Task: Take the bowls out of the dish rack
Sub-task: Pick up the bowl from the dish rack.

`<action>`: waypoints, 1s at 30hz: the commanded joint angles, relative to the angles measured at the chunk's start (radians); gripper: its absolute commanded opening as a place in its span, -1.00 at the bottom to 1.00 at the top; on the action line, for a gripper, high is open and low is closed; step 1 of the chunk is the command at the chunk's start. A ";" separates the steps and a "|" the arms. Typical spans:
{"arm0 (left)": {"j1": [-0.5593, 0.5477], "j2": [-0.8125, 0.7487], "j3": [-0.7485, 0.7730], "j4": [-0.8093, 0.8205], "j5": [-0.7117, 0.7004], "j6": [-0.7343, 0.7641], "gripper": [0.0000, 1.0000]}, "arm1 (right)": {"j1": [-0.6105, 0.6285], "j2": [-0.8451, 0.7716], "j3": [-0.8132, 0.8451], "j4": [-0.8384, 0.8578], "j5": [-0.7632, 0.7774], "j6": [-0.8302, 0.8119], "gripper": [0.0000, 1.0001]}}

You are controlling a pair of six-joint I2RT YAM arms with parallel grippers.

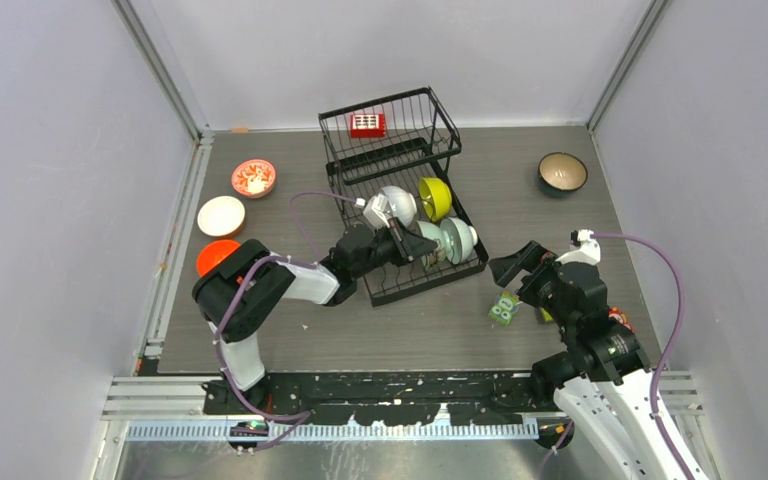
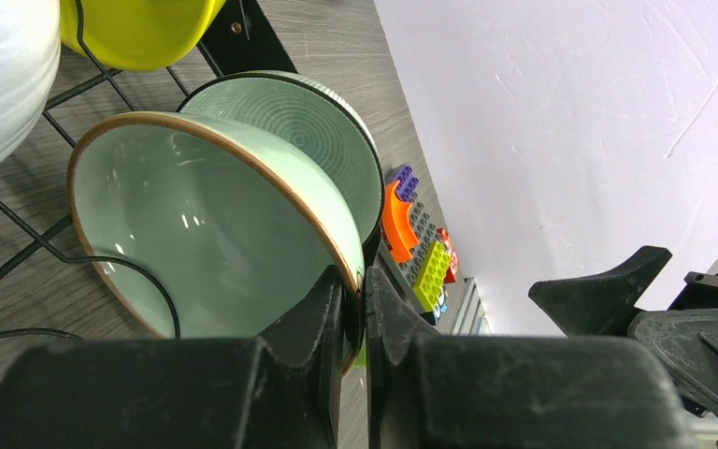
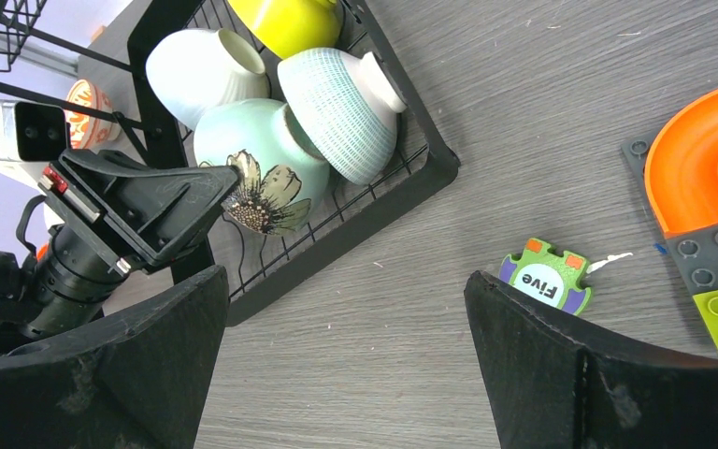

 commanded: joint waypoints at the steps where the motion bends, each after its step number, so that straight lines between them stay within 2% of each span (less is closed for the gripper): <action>1: 0.020 -0.057 0.004 0.186 0.023 -0.005 -0.99 | 0.005 -0.001 0.002 0.016 0.015 -0.008 0.99; 19: 0.063 -0.025 -0.015 0.440 0.108 -0.099 -1.00 | 0.004 -0.012 0.005 0.011 0.008 -0.008 0.99; 30: 0.080 -0.037 -0.019 0.472 0.162 -0.120 -0.99 | 0.005 -0.018 0.005 0.016 -0.008 -0.009 0.99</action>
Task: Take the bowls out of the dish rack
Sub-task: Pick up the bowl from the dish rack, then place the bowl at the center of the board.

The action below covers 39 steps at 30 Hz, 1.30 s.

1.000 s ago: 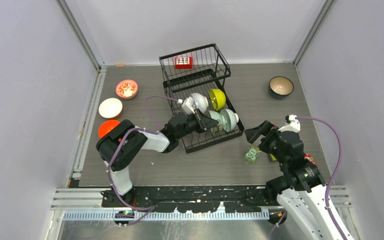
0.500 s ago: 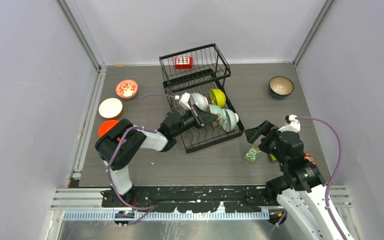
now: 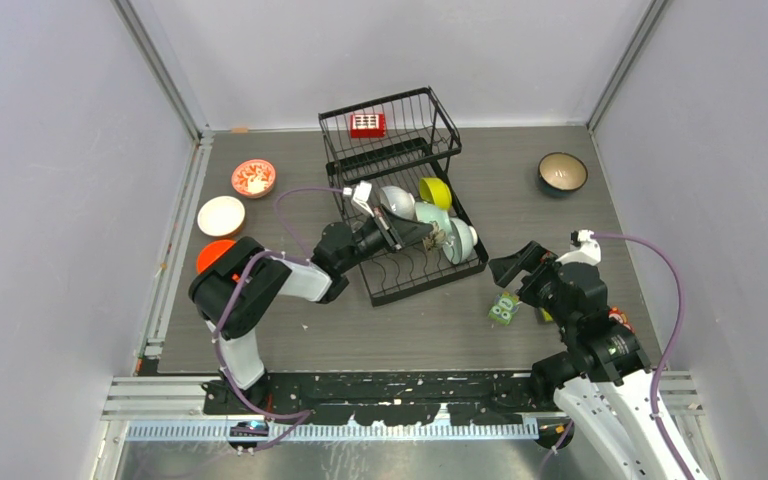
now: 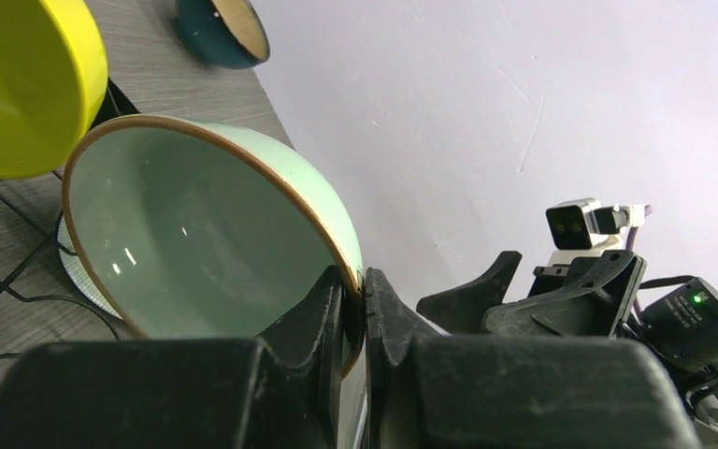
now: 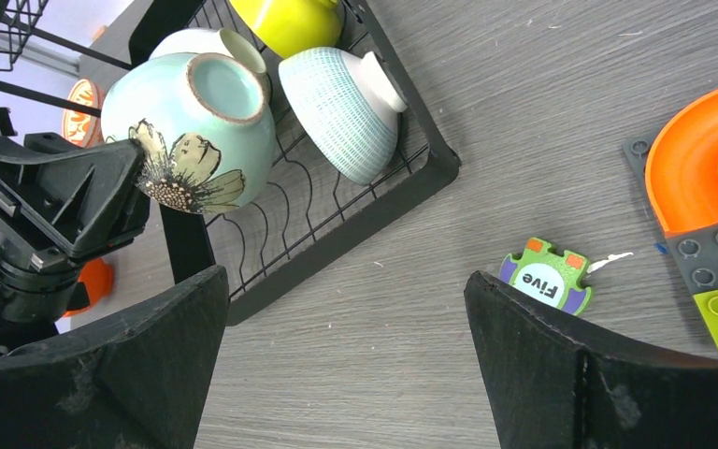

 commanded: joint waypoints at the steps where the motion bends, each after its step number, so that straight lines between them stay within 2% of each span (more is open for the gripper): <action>1: 0.006 -0.038 0.022 0.169 0.053 -0.014 -0.99 | 0.005 -0.017 0.005 0.020 -0.010 -0.010 0.99; 12: 0.006 -0.123 0.016 0.169 0.140 -0.021 -1.00 | 0.005 -0.016 0.020 0.040 -0.053 -0.009 0.99; 18: 0.006 -0.259 -0.025 0.135 0.237 -0.021 -1.00 | 0.005 0.027 0.112 0.047 -0.102 -0.015 0.99; 21: 0.006 -0.353 -0.054 0.035 0.306 0.012 -0.99 | 0.005 0.067 0.191 0.039 -0.209 -0.042 0.99; 24: -0.007 -0.522 -0.060 -0.223 0.388 0.150 -0.99 | 0.005 0.112 0.296 0.015 -0.308 -0.071 0.98; 26: -0.035 -0.669 -0.033 -0.548 0.394 0.347 -1.00 | 0.004 0.136 0.367 -0.015 -0.348 -0.089 0.98; 28: -0.100 -0.812 0.030 -0.952 0.331 0.598 -0.99 | 0.005 0.155 0.433 -0.028 -0.396 -0.096 0.97; 29: -0.142 -0.870 0.064 -1.114 0.278 0.710 -1.00 | 0.005 0.166 0.466 -0.030 -0.425 -0.096 0.97; 31: -0.207 -0.941 0.123 -1.359 0.183 0.844 -0.99 | 0.005 0.195 0.531 -0.044 -0.468 -0.093 0.96; 34: -0.245 -0.984 0.208 -1.594 0.127 0.945 -0.99 | 0.009 0.243 0.606 -0.084 -0.507 -0.083 0.95; 39: -0.309 -1.016 0.281 -1.798 -0.023 1.097 -1.00 | 0.040 0.393 0.743 -0.233 -0.518 -0.111 0.84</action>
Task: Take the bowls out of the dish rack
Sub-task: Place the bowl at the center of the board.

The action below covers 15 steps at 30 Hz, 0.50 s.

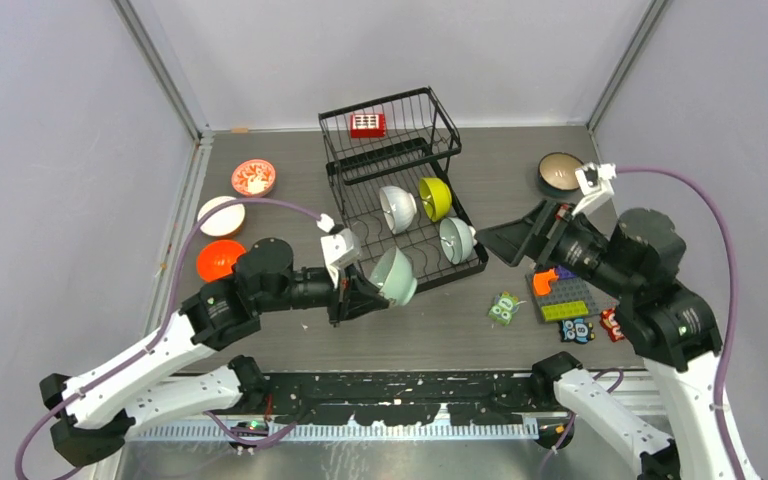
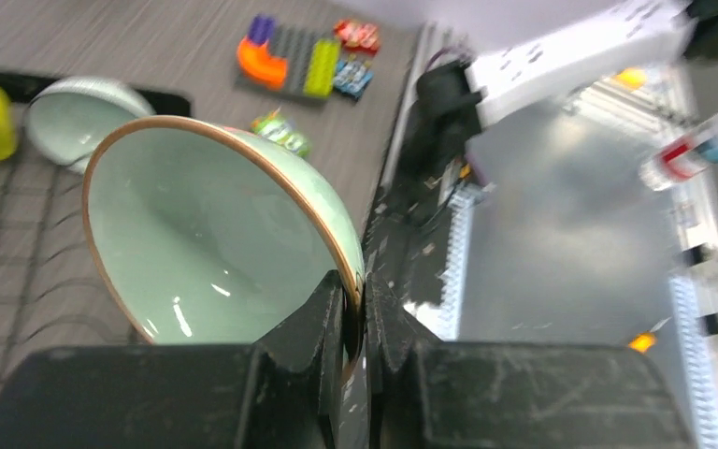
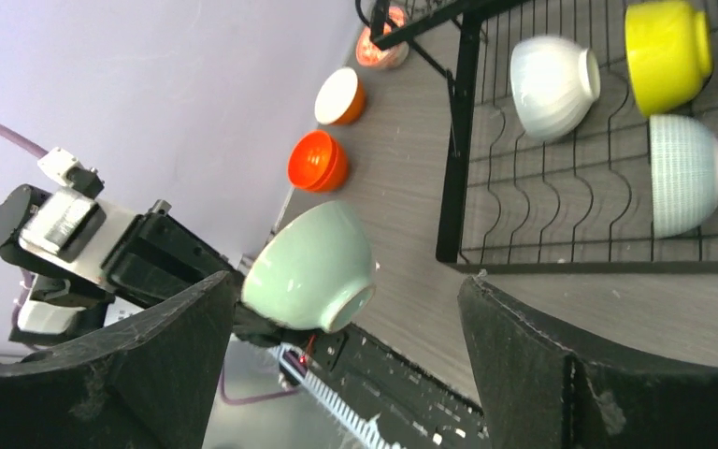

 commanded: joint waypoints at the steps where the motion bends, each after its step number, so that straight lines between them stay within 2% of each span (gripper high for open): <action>1: -0.048 -0.012 0.077 -0.298 -0.192 0.269 -0.99 | 0.038 0.146 0.128 -0.156 -0.053 -0.056 0.83; 7: -0.159 0.039 0.140 -0.433 -0.381 0.445 -0.99 | 0.150 0.286 0.307 -0.324 0.048 -0.133 0.84; 11: -0.240 0.054 0.156 -0.450 -0.475 0.514 -1.00 | 0.236 0.352 0.341 -0.401 0.159 -0.172 0.85; 15: -0.322 0.097 0.194 -0.524 -0.566 0.585 -1.00 | 0.385 0.423 0.360 -0.426 0.288 -0.179 0.83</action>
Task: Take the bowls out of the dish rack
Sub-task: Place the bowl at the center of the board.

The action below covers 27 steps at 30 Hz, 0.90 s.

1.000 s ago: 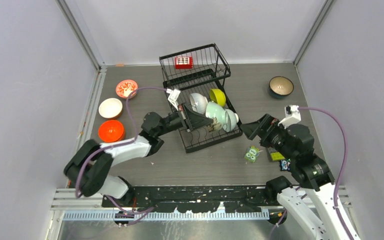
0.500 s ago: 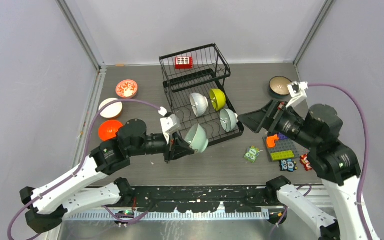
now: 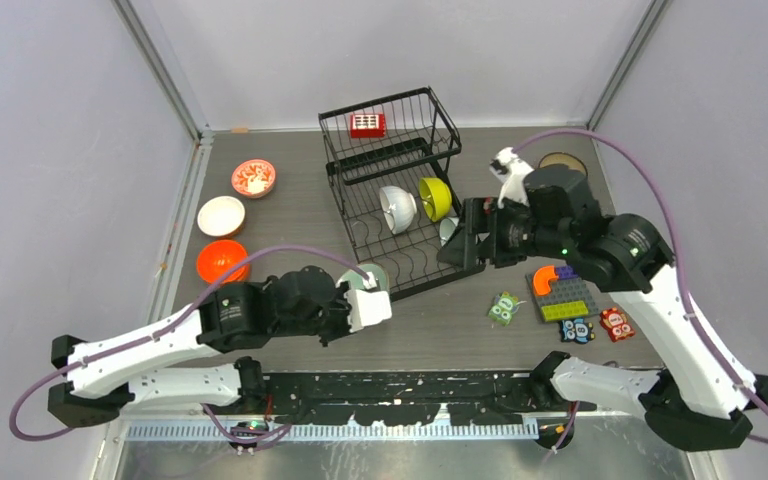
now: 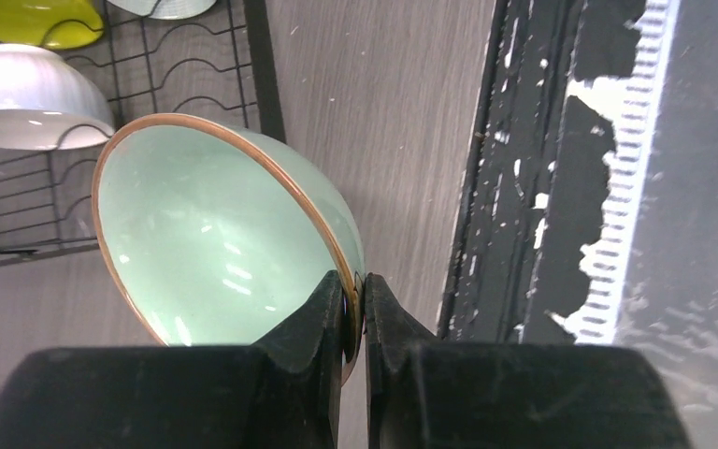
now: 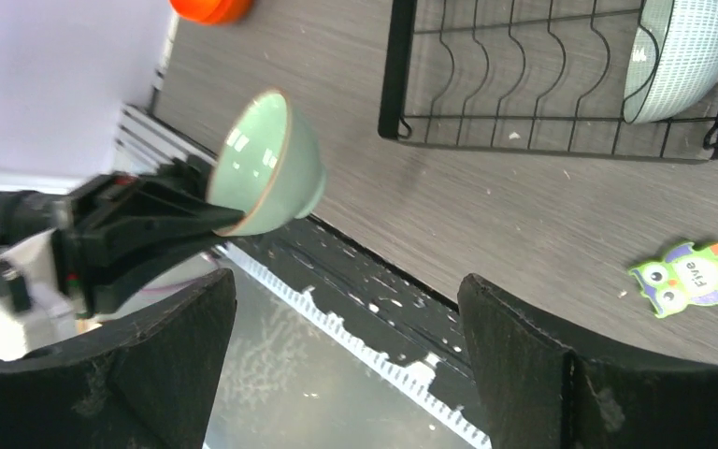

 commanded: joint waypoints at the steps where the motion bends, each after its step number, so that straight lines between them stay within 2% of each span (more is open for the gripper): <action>1: -0.091 0.034 0.098 -0.029 -0.169 0.147 -0.99 | 0.139 0.071 0.055 -0.061 0.167 -0.043 0.83; 5: -0.182 0.069 0.091 -0.065 -0.254 0.204 -0.99 | 0.217 0.152 0.059 -0.041 0.230 -0.040 0.81; 11: -0.263 0.090 0.075 -0.087 -0.337 0.249 -0.99 | 0.257 0.245 0.088 -0.021 0.215 -0.034 0.72; 17: -0.314 0.087 0.065 -0.092 -0.366 0.278 -0.99 | 0.323 0.322 0.113 -0.032 0.243 -0.038 0.60; 27: -0.343 0.102 0.074 -0.132 -0.335 0.286 -0.99 | 0.366 0.415 0.182 -0.065 0.253 -0.069 0.34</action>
